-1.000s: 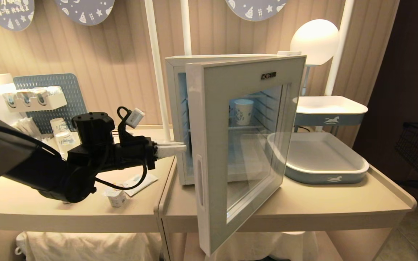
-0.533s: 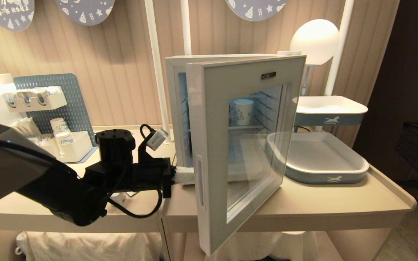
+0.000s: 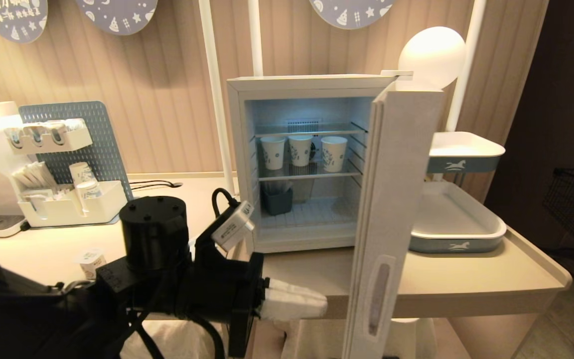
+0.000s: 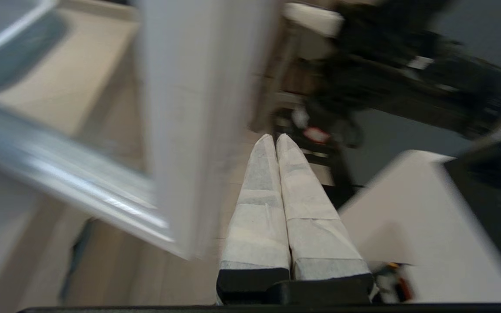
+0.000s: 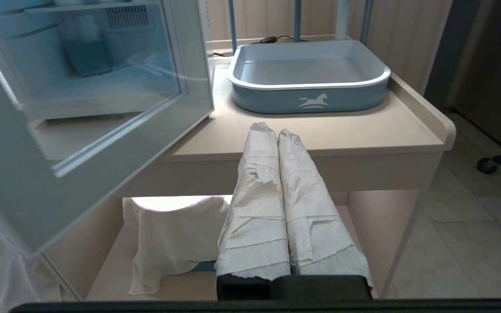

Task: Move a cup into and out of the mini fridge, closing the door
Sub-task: Open the freezer door

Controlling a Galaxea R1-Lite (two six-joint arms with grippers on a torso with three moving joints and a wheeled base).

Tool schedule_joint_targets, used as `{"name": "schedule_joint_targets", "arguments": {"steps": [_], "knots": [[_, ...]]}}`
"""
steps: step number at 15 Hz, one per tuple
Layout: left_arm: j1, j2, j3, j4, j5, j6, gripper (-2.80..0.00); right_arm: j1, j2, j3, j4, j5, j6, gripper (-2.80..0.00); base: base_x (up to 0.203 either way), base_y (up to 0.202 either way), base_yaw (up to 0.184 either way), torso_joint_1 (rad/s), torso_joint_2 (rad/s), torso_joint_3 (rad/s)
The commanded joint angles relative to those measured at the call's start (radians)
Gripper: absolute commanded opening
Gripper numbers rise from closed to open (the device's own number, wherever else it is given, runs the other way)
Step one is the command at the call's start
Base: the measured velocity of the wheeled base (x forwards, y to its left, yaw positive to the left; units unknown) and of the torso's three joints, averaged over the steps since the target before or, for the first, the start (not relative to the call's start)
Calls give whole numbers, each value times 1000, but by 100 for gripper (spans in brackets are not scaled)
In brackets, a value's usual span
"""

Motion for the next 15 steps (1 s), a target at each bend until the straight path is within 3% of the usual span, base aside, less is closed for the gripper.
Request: {"name": "schedule_joint_targets", "arguments": {"steps": [1, 9, 12, 14, 15], "knots": [[-54, -111, 35, -3, -3, -2, -280, 0, 0, 0, 0, 0, 0, -280, 0, 0, 0, 0, 0, 0], [-59, -149, 37, 1, 17, -8, -280, 0, 0, 0, 0, 0, 0, -280, 0, 0, 0, 0, 0, 0], [-59, -234, 23, 39, 72, -8, -280, 0, 0, 0, 0, 0, 0, -280, 0, 0, 0, 0, 0, 0], [-57, -358, -35, 231, 191, -7, -280, 0, 0, 0, 0, 0, 0, -280, 0, 0, 0, 0, 0, 0], [-56, -442, -81, 411, 288, -5, -280, 0, 0, 0, 0, 0, 0, -280, 0, 0, 0, 0, 0, 0]]}}
